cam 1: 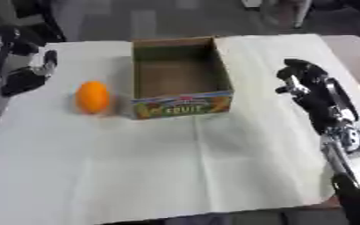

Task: Pick up objects on the table and place them in the box.

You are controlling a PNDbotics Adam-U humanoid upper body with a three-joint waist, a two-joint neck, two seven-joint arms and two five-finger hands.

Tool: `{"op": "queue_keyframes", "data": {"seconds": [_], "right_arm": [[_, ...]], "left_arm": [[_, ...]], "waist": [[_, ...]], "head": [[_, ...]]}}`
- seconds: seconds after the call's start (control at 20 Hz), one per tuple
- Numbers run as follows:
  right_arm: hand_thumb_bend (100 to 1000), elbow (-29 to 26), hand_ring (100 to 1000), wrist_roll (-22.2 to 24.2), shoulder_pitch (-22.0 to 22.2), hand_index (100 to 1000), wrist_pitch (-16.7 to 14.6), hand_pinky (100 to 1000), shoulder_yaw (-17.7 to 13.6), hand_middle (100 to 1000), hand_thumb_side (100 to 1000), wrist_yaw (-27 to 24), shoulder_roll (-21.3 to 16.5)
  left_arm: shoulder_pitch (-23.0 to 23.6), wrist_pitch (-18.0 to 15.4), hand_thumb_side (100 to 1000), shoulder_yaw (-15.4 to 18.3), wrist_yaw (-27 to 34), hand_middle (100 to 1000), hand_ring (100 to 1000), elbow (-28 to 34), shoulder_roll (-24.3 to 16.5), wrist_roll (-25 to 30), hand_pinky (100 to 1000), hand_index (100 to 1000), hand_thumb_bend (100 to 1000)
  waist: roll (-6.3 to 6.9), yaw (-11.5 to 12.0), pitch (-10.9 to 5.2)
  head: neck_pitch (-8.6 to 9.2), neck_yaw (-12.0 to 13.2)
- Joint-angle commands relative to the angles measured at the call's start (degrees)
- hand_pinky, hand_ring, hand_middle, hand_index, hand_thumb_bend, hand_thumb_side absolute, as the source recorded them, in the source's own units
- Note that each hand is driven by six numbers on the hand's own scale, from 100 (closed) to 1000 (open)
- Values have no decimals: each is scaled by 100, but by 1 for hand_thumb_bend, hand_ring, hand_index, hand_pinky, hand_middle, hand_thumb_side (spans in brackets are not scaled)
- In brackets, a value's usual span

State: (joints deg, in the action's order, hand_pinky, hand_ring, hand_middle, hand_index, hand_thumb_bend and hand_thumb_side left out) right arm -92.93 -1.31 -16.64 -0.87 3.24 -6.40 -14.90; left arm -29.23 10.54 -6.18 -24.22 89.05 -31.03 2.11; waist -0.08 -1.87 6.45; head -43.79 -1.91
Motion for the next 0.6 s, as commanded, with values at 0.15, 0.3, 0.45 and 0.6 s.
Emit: {"op": "queue_keyframes", "data": {"seconds": [0.15, 0.3, 0.45, 0.6], "right_arm": [[100, -51, 776, 26, -65, 791, -3, 618, -7, 635, 374, -14, -139], [100, -46, 776, 37, -63, 791, 0, 618, 2, 635, 375, -14, -144], [100, -43, 776, 47, -62, 791, 2, 618, 11, 635, 375, -19, -146], [100, -38, 776, 62, -63, 791, 4, 618, 23, 635, 376, -21, -139]], "left_arm": [[-491, -82, 109, -218, -928, 716, 696, -449, -240, 748, 732, 704, 541], [-769, -208, 109, -330, -1319, 747, 744, -804, -194, 1204, 750, 766, 675], [-1045, -341, 102, -417, -1740, 772, 777, -1192, -95, 1591, 765, 812, 785], [-1294, -450, 144, -474, -2142, 778, 785, -1599, 50, 1860, 769, 827, 822]], "waist": [[16, -42, -85], [14, -76, -88], [15, -102, -93], [16, -121, -96]], "head": [[-33, 23], [-33, 36], [-33, 54], [-33, 71]]}}
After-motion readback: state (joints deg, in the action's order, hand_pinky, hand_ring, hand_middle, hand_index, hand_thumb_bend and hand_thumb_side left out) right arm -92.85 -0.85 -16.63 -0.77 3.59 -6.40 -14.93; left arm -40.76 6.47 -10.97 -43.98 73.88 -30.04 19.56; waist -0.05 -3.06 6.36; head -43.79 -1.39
